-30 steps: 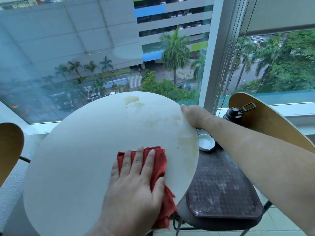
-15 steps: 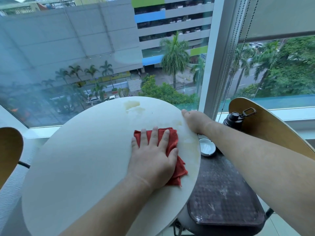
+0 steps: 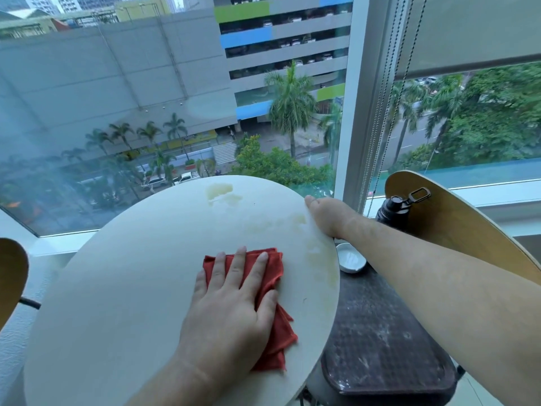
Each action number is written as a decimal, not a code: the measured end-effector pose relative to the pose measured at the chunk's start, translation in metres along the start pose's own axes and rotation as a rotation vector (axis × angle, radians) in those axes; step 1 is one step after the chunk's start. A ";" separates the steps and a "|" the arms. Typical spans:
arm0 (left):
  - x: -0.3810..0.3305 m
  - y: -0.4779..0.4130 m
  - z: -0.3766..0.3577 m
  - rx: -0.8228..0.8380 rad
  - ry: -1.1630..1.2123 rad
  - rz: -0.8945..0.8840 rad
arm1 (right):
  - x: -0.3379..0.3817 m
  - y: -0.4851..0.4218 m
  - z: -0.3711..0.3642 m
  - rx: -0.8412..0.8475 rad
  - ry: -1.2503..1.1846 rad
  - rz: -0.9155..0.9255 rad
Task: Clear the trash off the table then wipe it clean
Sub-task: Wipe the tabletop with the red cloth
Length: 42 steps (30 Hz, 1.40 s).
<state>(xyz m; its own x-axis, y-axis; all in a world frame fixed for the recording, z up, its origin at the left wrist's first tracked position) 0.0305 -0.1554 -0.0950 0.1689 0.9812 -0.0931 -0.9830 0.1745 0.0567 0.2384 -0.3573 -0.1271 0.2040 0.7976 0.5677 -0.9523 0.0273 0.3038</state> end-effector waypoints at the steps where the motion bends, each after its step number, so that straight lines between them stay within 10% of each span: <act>1: 0.001 -0.009 0.003 0.008 -0.009 0.011 | 0.000 -0.001 0.000 0.004 0.010 0.004; 21: -0.041 0.020 -0.031 -0.089 0.006 -0.325 | 0.004 0.007 0.007 0.013 0.014 -0.028; 42: -0.067 -0.067 -0.005 0.030 -0.006 -0.177 | 0.007 0.001 0.010 0.050 0.039 -0.002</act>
<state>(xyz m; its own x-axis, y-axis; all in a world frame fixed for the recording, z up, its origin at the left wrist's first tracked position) 0.0848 -0.2335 -0.0973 0.3397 0.9354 -0.0979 -0.9354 0.3469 0.0692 0.2416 -0.3578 -0.1150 0.1965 0.8204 0.5370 -0.9390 -0.0003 0.3439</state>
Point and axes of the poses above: each hand's wrist, its own y-axis away from the middle knuckle, its own z-axis out of the back of the hand, x = y × z, the point moved 1 cm from there along -y, towards the middle knuckle, and after that the axes turned 6 degrees about -z, right-handed, at the moved point
